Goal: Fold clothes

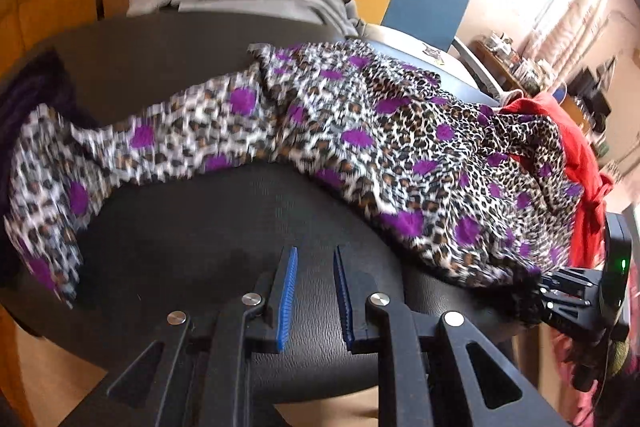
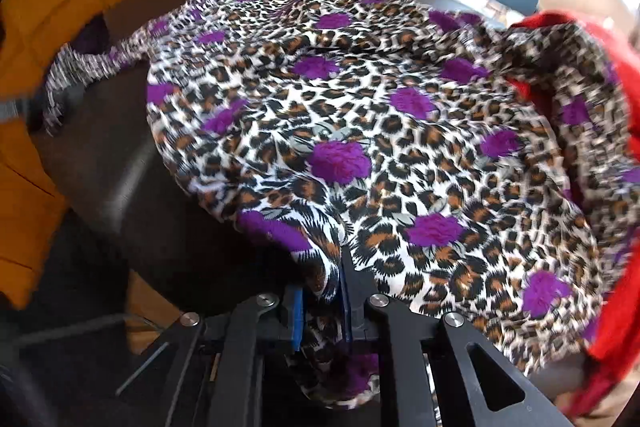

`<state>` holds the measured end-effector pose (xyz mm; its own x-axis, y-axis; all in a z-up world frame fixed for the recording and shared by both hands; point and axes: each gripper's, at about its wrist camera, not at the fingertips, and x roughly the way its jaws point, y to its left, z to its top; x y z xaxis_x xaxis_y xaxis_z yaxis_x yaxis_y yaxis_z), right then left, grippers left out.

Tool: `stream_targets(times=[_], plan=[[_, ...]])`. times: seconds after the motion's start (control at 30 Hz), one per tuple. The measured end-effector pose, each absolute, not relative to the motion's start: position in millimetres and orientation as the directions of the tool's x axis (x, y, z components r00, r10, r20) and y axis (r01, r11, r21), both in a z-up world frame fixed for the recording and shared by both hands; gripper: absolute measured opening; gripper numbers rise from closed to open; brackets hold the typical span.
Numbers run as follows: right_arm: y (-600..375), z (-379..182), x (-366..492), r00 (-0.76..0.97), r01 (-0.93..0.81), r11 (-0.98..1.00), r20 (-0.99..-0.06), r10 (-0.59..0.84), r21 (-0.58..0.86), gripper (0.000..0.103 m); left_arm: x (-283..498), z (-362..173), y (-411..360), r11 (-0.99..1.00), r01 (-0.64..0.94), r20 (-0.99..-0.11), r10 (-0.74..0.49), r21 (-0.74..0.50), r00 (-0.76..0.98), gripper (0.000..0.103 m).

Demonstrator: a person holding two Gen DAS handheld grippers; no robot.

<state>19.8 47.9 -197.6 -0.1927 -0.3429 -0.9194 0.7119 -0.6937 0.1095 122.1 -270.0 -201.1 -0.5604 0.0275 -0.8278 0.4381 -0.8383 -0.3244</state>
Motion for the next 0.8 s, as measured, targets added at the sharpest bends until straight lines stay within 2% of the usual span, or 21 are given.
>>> stream_targets(times=[0.07, 0.13, 0.2, 0.27, 0.3, 0.33, 0.43, 0.5, 0.67, 0.73, 0.8], plan=[[49.6, -177.4, 11.6, -0.073, 0.668, -0.668, -0.864, -0.499, 0.329, 0.014, 125.2, -203.1, -271.4, -0.826, 0.436, -0.82, 0.053, -0.356, -0.569, 0.018], [56.0, -136.0, 9.7, 0.025, 0.63, -0.536, -0.704, -0.71, 0.563, 0.014, 128.0, -204.6, -272.4, -0.815, 0.433, -0.811, 0.076, -0.386, -0.58, 0.018], [69.0, -98.6, 10.6, 0.069, 0.599, -0.394, -0.535, -0.842, 0.698, 0.014, 130.4, -203.6, -272.7, -0.803, 0.409, -0.787, 0.117, -0.434, -0.606, 0.018], [86.1, -73.3, 6.0, 0.084, 0.563, -0.287, -0.4, -0.913, 0.775, 0.014, 131.1, -204.8, -273.4, -0.785, 0.39, -0.765, 0.16, -0.482, -0.624, 0.018], [94.5, -70.7, 1.7, 0.081, 0.54, -0.288, -0.389, -0.917, 0.791, 0.014, 130.7, -205.8, -272.9, -0.78, 0.385, -0.76, 0.171, -0.493, -0.626, 0.018], [102.8, -75.1, -4.0, 0.073, 0.513, -0.328, -0.422, -0.904, 0.793, 0.016, 129.4, -207.9, -271.4, -0.781, 0.381, -0.762, 0.179, -0.495, -0.623, 0.018], [116.0, -111.2, -11.9, 0.091, 0.446, -0.483, -0.575, -0.813, 0.753, 0.019, 122.6, -219.9, -266.8, -0.78, 0.379, -0.777, 0.207, -0.497, -0.594, 0.018], [119.7, -131.2, -9.1, 0.107, 0.433, -0.53, -0.625, -0.773, 0.729, 0.019, 118.3, -230.0, -267.6, -0.766, 0.392, -0.787, 0.229, -0.509, -0.573, 0.018], [125.6, -160.4, -7.4, 0.085, 0.355, -0.58, -0.643, -0.761, 0.733, 0.019, 101.1, -243.9, -268.3, -0.746, 0.404, -0.79, 0.259, -0.529, -0.556, 0.018], [145.9, -162.0, -21.9, 0.004, 0.267, -0.577, -0.599, -0.801, 0.772, 0.019, 91.3, -241.7, -265.3, -0.76, 0.385, -0.789, 0.262, -0.524, -0.555, 0.018], [174.5, -170.4, -38.5, -0.099, 0.107, -0.562, -0.553, -0.827, 0.82, 0.02, 81.6, -239.4, -259.2, -0.766, 0.36, -0.782, 0.283, -0.533, -0.556, 0.018]])
